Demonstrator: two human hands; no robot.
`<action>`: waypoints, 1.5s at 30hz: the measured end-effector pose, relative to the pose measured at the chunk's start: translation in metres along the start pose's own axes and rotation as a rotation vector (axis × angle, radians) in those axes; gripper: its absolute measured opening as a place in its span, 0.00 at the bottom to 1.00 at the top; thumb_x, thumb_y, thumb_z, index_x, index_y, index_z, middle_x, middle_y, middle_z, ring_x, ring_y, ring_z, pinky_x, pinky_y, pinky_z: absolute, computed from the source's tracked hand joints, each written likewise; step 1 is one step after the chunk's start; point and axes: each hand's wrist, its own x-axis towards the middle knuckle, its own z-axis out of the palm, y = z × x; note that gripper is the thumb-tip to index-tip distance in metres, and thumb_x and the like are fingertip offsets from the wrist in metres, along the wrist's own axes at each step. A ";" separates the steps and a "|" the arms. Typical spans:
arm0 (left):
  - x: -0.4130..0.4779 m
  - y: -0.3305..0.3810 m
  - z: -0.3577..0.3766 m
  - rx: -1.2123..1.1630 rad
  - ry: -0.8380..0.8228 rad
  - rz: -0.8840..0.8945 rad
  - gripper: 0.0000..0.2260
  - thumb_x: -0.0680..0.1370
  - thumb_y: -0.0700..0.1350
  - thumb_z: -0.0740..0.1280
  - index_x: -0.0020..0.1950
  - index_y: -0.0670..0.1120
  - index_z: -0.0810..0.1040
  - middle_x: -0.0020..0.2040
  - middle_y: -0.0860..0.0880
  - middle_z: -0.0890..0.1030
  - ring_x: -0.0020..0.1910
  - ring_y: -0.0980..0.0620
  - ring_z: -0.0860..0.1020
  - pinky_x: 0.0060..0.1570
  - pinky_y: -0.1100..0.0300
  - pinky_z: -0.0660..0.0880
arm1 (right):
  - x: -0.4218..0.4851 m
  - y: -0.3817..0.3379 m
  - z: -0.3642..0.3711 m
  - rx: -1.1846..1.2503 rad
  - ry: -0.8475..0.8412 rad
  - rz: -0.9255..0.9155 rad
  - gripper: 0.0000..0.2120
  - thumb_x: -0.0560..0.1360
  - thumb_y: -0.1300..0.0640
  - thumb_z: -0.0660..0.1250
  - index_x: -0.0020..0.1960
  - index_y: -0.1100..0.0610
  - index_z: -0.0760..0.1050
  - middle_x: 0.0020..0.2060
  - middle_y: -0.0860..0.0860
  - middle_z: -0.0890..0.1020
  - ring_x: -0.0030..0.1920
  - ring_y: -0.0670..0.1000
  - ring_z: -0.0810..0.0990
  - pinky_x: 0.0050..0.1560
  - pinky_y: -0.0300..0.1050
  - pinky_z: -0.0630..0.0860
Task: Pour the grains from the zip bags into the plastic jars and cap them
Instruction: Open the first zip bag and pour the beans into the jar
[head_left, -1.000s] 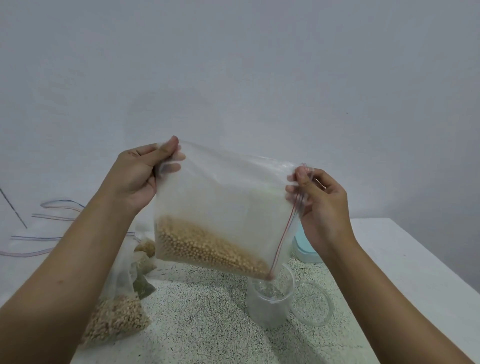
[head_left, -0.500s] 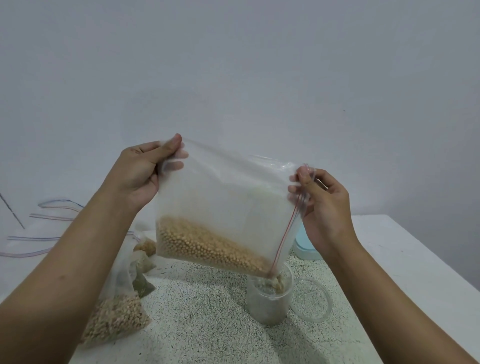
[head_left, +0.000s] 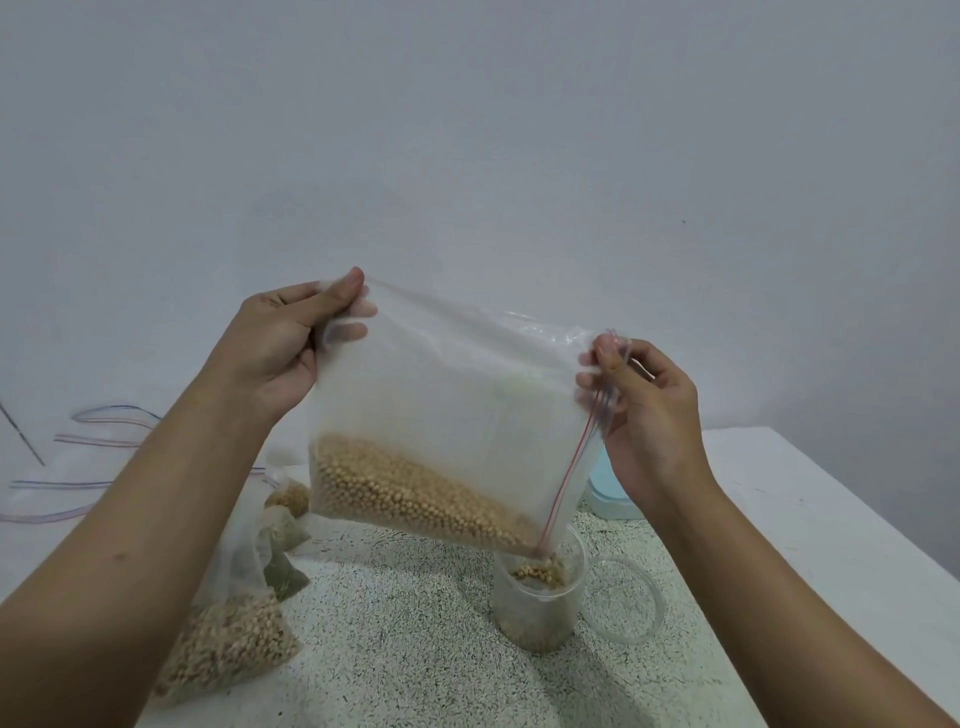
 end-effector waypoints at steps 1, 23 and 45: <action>0.000 0.000 0.000 -0.001 -0.002 0.002 0.06 0.70 0.46 0.75 0.36 0.45 0.88 0.38 0.49 0.87 0.32 0.57 0.82 0.42 0.70 0.79 | 0.000 0.000 0.000 -0.002 0.002 0.001 0.02 0.78 0.62 0.70 0.46 0.60 0.79 0.39 0.53 0.82 0.35 0.49 0.79 0.38 0.38 0.79; -0.003 0.005 0.006 0.030 -0.025 0.004 0.05 0.69 0.47 0.75 0.36 0.47 0.88 0.37 0.49 0.87 0.31 0.56 0.82 0.39 0.70 0.78 | 0.000 -0.001 -0.003 -0.007 0.022 0.011 0.02 0.75 0.60 0.71 0.46 0.58 0.79 0.39 0.52 0.82 0.35 0.48 0.78 0.39 0.38 0.79; -0.005 0.009 0.010 0.058 -0.039 0.030 0.06 0.70 0.47 0.76 0.37 0.46 0.89 0.40 0.49 0.87 0.36 0.56 0.83 0.44 0.68 0.80 | -0.004 -0.005 -0.004 0.003 0.037 0.014 0.03 0.75 0.59 0.71 0.45 0.58 0.78 0.38 0.51 0.82 0.34 0.48 0.78 0.37 0.38 0.78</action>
